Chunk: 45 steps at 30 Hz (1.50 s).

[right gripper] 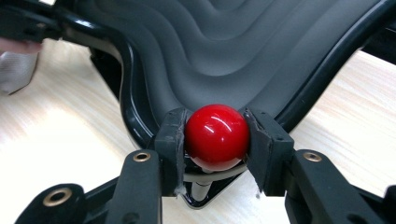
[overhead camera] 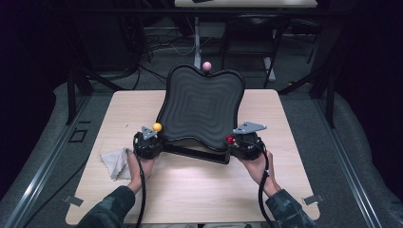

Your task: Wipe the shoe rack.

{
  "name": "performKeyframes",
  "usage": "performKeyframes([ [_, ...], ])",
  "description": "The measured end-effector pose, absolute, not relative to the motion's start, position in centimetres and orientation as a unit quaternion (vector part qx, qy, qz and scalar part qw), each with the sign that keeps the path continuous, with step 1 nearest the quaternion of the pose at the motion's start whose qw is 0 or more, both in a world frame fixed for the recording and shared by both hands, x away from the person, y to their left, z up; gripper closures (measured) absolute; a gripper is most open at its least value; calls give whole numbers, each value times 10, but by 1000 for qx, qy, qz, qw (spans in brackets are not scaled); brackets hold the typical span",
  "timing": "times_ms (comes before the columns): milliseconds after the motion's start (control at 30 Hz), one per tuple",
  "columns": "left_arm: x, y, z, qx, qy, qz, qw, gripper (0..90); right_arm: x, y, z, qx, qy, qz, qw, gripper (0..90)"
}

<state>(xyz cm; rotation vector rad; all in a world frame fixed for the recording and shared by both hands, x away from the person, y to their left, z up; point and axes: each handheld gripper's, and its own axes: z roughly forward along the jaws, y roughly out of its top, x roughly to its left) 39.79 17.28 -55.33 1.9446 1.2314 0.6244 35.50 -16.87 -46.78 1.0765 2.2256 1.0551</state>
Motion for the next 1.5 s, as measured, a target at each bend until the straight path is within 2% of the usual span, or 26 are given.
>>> performKeyframes([
  [367,383,172,-551,765,476,235,365,742,377,-176,-470,400,799,389,225,597],
  [867,386,172,-550,767,479,234,355,732,377,-176,-471,400,798,393,222,590],
  [1000,384,175,-548,768,487,227,349,546,377,-179,-472,411,797,384,218,444],
  [1200,365,188,-527,776,480,219,346,288,367,-199,-469,427,795,370,220,144],
  [1333,350,197,-518,781,478,214,340,155,358,-214,-469,444,795,355,212,51],
  [1500,334,205,-514,785,479,196,341,93,348,-230,-479,459,800,329,204,0],
])
